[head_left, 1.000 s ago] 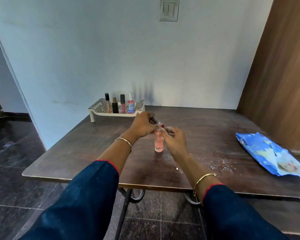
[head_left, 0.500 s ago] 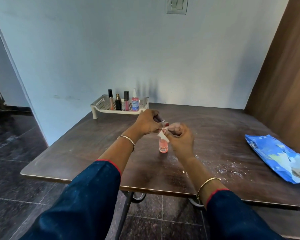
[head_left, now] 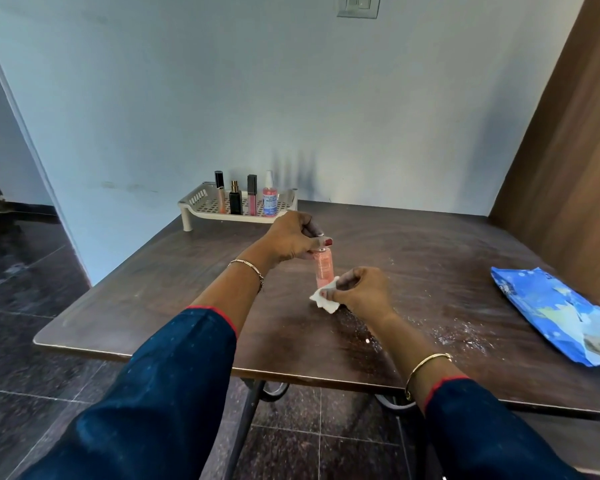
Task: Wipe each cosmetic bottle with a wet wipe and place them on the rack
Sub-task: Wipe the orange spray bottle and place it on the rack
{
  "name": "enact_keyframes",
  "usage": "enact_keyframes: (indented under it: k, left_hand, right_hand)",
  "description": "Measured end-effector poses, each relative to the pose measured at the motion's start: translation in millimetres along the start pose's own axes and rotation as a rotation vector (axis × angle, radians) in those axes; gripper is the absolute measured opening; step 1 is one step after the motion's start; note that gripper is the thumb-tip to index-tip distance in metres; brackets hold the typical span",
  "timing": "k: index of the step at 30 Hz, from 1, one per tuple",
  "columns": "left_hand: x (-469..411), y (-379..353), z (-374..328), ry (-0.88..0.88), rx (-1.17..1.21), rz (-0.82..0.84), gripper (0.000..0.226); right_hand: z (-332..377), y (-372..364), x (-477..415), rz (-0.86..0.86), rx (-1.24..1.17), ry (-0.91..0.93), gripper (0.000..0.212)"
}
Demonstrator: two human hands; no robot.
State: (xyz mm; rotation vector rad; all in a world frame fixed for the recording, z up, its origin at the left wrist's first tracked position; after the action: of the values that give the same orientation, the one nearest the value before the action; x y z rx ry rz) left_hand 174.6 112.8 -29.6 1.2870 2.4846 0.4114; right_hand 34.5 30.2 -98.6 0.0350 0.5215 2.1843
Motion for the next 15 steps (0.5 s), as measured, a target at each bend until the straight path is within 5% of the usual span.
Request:
enact_keyframes:
  k: [8,15]
  left_hand:
    - [2,-1,-8,-0.028,-0.095,-0.027,0.016]
    - [5,-1,-4,-0.035,-0.003,-0.032,0.018]
  right_hand:
    - [51,5,-18,-0.062,-0.081,0.190,0.020]
    - [16,-7,-5,0.038,0.050,0.184,0.031]
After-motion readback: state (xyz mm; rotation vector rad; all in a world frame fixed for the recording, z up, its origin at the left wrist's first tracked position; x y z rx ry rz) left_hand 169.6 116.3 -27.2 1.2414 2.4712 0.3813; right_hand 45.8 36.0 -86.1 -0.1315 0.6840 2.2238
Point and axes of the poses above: each hand's wrist, its own x-axis away from the middle knuckle, its own y-axis out of the back of the hand, z = x × y, the point moved 5 cm from there along -x, towards the middle knuckle, and after that the axes turned 1 degree about -x, right-handed, at the moved point
